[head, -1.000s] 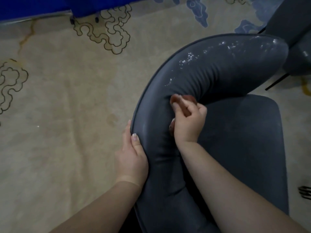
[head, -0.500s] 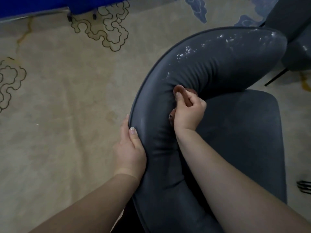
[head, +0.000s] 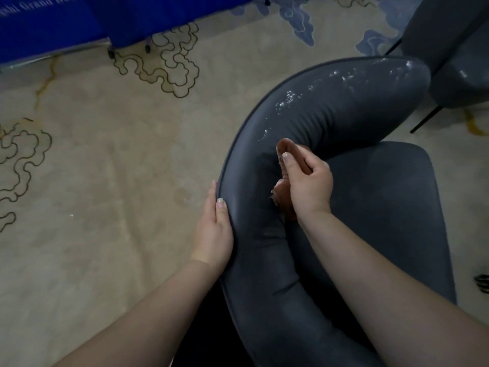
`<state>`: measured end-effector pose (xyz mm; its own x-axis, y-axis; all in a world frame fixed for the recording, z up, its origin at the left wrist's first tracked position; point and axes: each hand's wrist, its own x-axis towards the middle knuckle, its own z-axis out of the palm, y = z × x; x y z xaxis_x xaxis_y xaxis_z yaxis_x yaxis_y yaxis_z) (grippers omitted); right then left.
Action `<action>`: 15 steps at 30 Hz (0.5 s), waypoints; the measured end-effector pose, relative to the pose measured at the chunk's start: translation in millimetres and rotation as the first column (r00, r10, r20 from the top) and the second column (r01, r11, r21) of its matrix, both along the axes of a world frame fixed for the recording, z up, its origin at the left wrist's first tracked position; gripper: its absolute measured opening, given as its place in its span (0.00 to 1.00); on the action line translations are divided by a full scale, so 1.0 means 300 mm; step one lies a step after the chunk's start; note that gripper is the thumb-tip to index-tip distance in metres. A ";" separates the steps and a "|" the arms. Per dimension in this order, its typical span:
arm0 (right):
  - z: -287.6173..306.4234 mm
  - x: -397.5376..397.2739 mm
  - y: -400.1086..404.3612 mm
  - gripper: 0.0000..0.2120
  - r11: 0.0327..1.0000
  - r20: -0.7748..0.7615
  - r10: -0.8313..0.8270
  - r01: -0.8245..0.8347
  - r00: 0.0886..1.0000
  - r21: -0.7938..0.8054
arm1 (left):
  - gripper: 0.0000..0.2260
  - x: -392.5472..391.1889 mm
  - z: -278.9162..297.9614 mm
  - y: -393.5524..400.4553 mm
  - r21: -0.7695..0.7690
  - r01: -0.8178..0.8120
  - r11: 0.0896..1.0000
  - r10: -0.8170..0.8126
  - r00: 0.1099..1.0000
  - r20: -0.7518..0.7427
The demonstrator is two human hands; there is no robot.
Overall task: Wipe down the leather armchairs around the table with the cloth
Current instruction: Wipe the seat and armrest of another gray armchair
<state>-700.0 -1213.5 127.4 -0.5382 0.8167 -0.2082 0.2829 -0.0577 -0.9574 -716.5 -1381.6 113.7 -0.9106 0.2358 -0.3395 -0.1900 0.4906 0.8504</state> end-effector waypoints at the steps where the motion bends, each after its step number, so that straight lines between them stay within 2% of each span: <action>1: 0.002 -0.012 0.004 0.09 1.000 0.010 -0.013 0.013 1.000 0.007 | 0.20 -0.041 0.003 0.016 0.005 0.027 1.000 -0.027 1.000 -0.009; 6: -0.008 -0.084 0.034 0.12 0.996 0.076 -0.090 0.088 0.993 0.020 | 0.20 -0.332 0.007 0.188 -0.059 0.214 0.975 -0.215 0.977 -0.001; 9: -0.018 -0.142 0.078 0.11 0.988 0.093 -0.126 0.117 0.988 0.099 | 0.22 -0.474 0.004 0.313 -0.168 0.302 0.938 -0.289 0.952 0.096; 10: -0.019 -0.168 0.092 0.12 0.983 0.095 -0.129 0.114 0.987 0.145 | 0.22 -0.495 0.000 0.340 -0.197 0.316 0.928 -0.304 0.948 0.088; 15: -0.046 -0.216 0.040 0.16 0.900 0.165 0.018 -0.088 0.986 0.427 | 0.20 -0.489 -0.031 0.347 -0.283 0.263 0.922 -0.290 0.955 -0.057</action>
